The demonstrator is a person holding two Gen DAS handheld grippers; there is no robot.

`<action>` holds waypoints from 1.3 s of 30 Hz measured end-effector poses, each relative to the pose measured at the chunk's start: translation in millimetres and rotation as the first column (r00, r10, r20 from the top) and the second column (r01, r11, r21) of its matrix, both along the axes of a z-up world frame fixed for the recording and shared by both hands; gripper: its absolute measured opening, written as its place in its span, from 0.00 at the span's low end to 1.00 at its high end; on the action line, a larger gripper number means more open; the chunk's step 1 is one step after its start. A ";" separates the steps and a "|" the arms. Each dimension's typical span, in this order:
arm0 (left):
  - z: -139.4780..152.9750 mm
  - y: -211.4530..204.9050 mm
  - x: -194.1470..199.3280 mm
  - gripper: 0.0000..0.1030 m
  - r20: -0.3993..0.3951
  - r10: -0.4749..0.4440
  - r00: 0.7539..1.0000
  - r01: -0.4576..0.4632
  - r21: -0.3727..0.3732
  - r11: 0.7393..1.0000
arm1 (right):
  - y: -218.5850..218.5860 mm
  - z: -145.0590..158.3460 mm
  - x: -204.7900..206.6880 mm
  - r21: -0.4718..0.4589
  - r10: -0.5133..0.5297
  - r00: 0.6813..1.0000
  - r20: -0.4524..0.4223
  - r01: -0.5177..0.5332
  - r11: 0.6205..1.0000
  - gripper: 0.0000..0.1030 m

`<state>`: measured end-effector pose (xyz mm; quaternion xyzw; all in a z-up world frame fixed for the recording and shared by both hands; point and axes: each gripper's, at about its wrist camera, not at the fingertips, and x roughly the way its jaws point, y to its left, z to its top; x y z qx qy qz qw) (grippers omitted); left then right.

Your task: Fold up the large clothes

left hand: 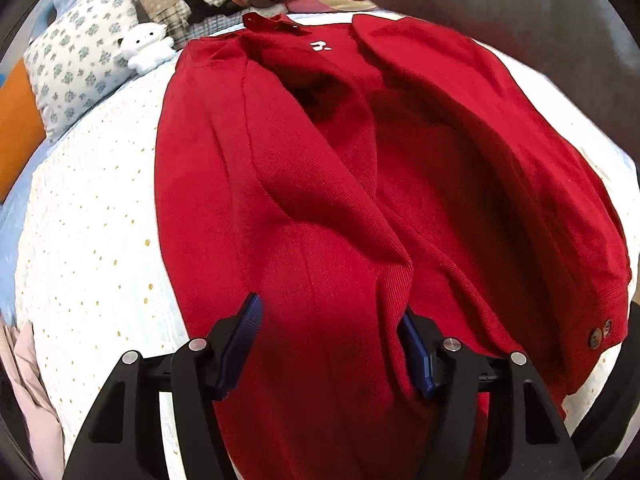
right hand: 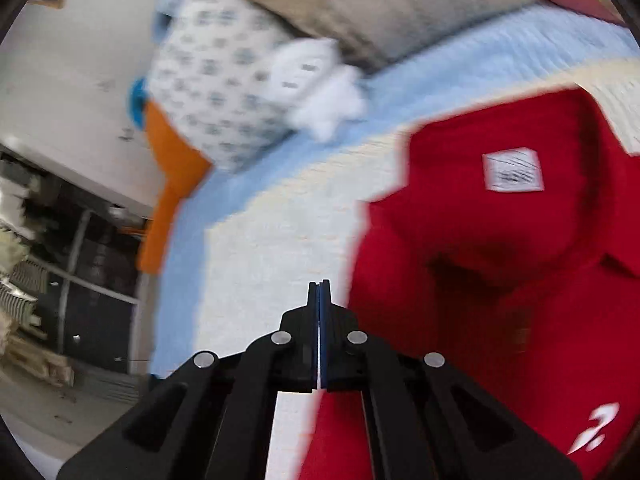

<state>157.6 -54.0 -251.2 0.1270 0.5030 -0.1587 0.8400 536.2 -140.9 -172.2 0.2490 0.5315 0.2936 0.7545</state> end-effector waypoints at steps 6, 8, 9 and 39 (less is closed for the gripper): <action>7.6 -1.0 -2.3 0.72 -0.023 0.008 1.000 -0.009 -0.047 0.999 | -8.8 13.6 -50.6 -0.130 0.182 0.970 0.159 -0.162 0.978 0.43; 12.6 3.0 -1.3 0.73 -0.026 0.021 0.999 -0.023 -0.083 0.996 | -5.1 26.3 -81.0 -0.234 0.273 0.941 0.199 -0.225 0.946 0.52; 13.7 5.0 -0.8 0.73 -0.027 0.028 0.999 -0.031 -0.098 0.995 | -3.3 33.3 -101.8 -0.275 0.339 0.917 0.212 -0.277 0.921 0.52; 31.3 -31.8 -16.0 0.76 0.087 0.017 0.996 -0.016 -0.014 1.000 | -36.4 -3.2 -150.6 0.000 0.163 0.986 -0.023 -0.163 0.987 0.10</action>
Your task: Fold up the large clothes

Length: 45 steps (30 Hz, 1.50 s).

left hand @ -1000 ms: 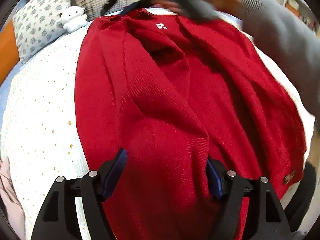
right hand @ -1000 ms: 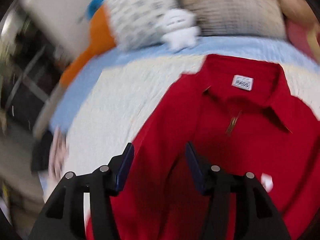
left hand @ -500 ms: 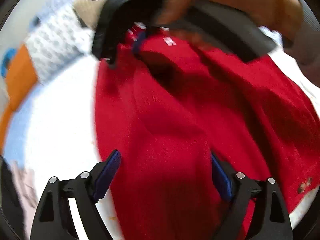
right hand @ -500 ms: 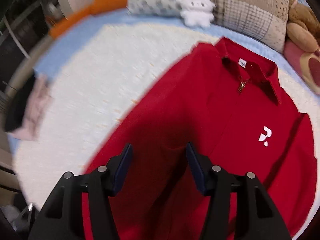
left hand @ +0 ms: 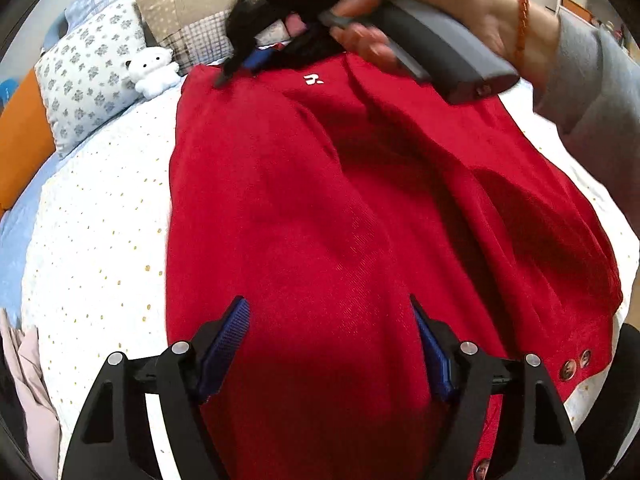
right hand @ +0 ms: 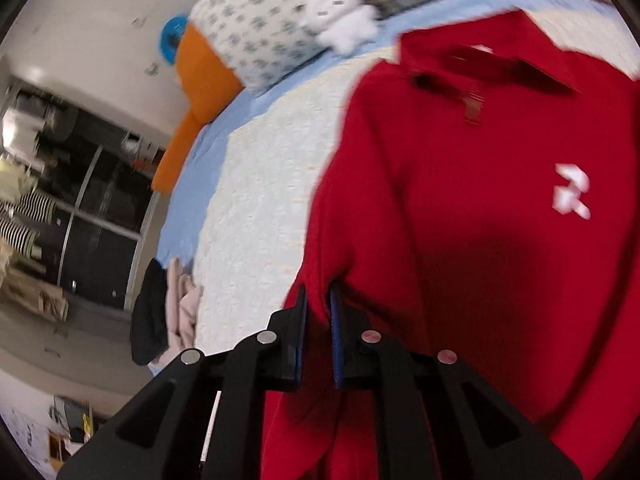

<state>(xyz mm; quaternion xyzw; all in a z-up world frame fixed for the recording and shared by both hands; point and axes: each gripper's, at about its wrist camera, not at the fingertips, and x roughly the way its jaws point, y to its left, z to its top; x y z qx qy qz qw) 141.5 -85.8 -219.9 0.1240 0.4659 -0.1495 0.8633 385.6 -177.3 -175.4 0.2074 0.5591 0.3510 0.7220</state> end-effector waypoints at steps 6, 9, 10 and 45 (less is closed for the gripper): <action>-7.3 -9.7 -3.5 0.77 -0.003 -0.021 1.000 0.021 0.039 0.999 | -16.7 -48.7 7.4 -0.012 -0.042 0.997 -0.059 0.042 0.999 0.10; -14.6 -20.2 -6.9 0.77 -0.001 -0.062 0.998 0.062 0.056 0.997 | -13.6 -37.9 0.0 -0.026 -0.043 0.999 -0.026 0.042 0.999 0.21; -14.7 -21.8 -13.4 0.77 0.001 -0.073 0.997 0.073 0.056 0.996 | -14.8 -30.4 -2.1 -0.037 -0.046 0.999 -0.009 0.045 0.998 0.30; 64.1 -50.4 -75.5 0.86 0.038 -0.222 0.974 0.224 -0.059 0.973 | -216.5 62.2 -297.8 -0.102 -0.260 0.936 0.237 0.290 0.951 0.70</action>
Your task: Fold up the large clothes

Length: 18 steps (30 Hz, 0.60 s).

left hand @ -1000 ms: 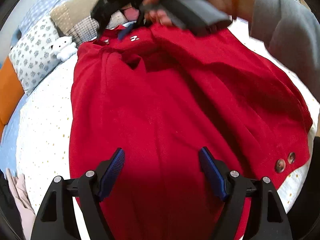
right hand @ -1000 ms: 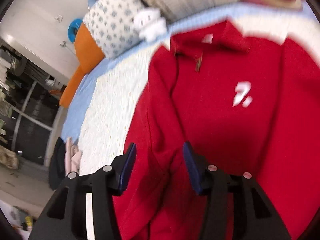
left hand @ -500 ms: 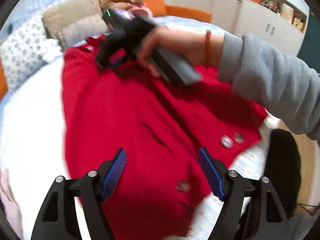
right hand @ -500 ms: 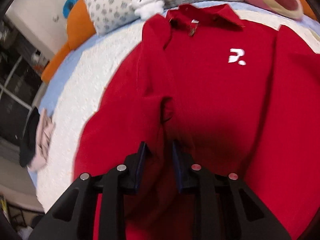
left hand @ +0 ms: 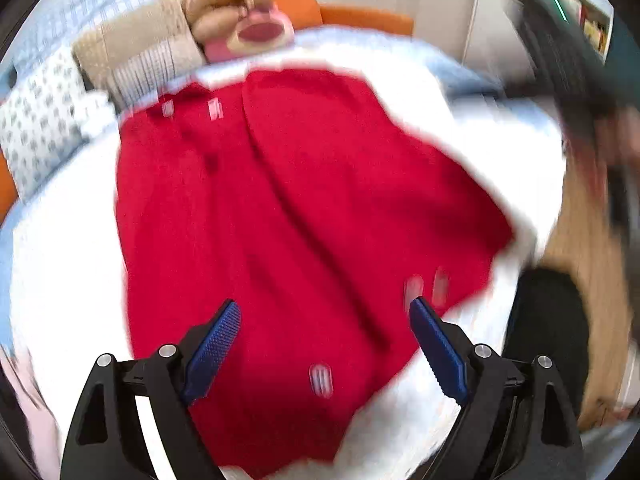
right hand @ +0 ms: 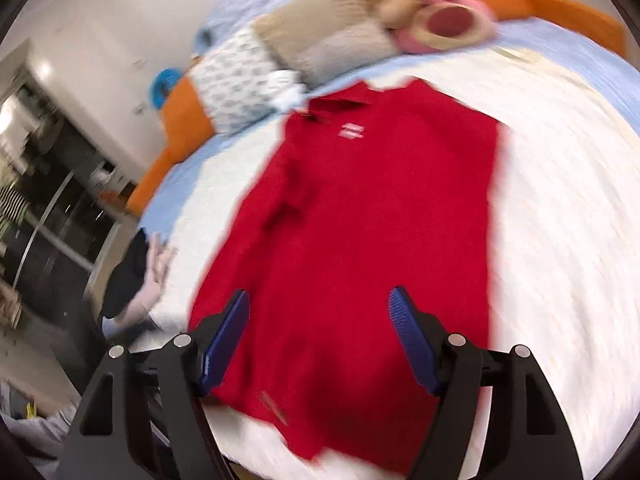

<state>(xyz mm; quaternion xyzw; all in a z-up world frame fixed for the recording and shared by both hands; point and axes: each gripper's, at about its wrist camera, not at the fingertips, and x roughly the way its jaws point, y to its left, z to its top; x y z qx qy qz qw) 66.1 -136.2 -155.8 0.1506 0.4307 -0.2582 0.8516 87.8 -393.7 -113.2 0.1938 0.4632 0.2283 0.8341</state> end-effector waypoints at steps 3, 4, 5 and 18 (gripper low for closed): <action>45.9 -35.7 54.7 0.90 0.045 -0.026 0.999 0.026 0.010 1.000 | -31.9 -30.5 -19.1 0.025 -0.029 0.996 -0.080 0.031 0.999 0.70; 58.1 -57.0 82.9 0.90 0.044 -0.026 0.999 0.025 0.022 0.999 | -41.9 -41.5 -23.7 0.036 -0.042 0.994 -0.105 0.046 0.998 0.69; 62.7 -74.5 99.7 0.90 0.020 -0.032 0.999 0.032 0.022 0.999 | -46.0 -50.0 -24.9 0.042 -0.059 0.990 -0.125 0.064 0.997 0.69; -28.5 -291.8 337.0 0.89 -0.130 0.223 0.966 -0.175 0.307 0.935 | -62.9 -95.1 -40.7 0.192 0.002 0.990 -0.144 0.026 0.981 0.67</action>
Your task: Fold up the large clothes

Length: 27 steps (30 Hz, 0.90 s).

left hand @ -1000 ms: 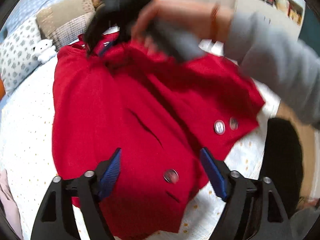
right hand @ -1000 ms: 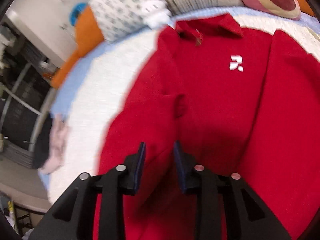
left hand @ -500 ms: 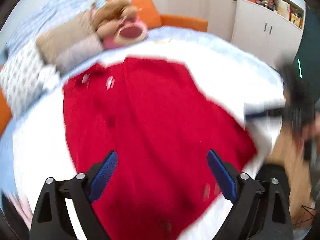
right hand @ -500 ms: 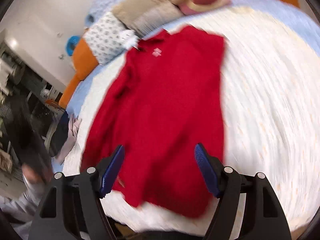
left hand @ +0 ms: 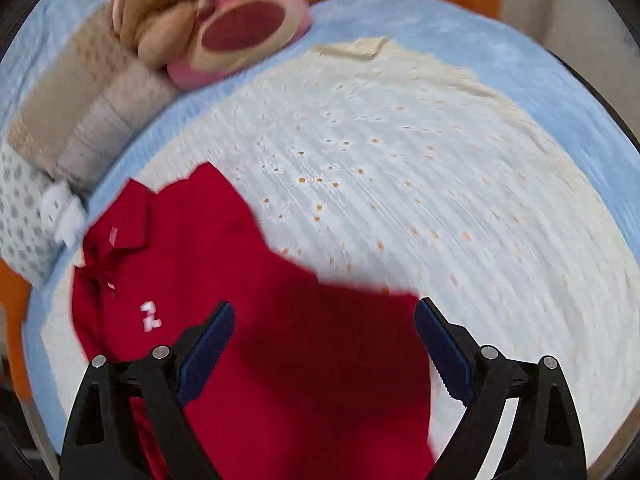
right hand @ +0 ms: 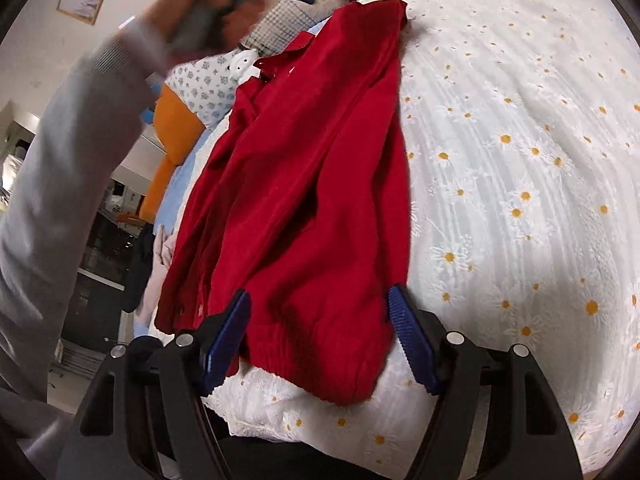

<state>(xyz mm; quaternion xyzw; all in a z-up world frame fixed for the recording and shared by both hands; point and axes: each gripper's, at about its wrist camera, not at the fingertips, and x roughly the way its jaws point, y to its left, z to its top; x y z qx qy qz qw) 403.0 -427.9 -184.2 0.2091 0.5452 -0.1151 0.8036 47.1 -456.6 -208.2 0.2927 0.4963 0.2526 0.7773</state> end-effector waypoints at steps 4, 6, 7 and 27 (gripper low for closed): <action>-32.0 2.7 31.4 0.86 -0.135 0.102 0.986 -0.114 -0.081 0.990 | -4.8 -7.9 -0.1 0.039 -0.001 1.000 0.014 0.000 0.999 0.66; -45.4 3.0 38.8 0.70 -0.175 0.125 0.977 -0.149 -0.135 0.980 | -6.1 -9.5 -0.6 0.052 0.001 1.000 0.022 -0.002 0.999 0.66; -47.9 1.9 38.2 0.69 -0.203 0.106 0.973 -0.149 -0.206 0.967 | -6.7 -9.8 -0.7 0.054 0.005 1.000 0.026 -0.006 0.999 0.66; -46.1 9.5 36.7 0.33 -0.227 0.050 0.973 -0.087 -0.157 0.984 | -48.9 -7.6 -12.6 0.007 0.025 0.998 0.057 -0.025 1.000 0.20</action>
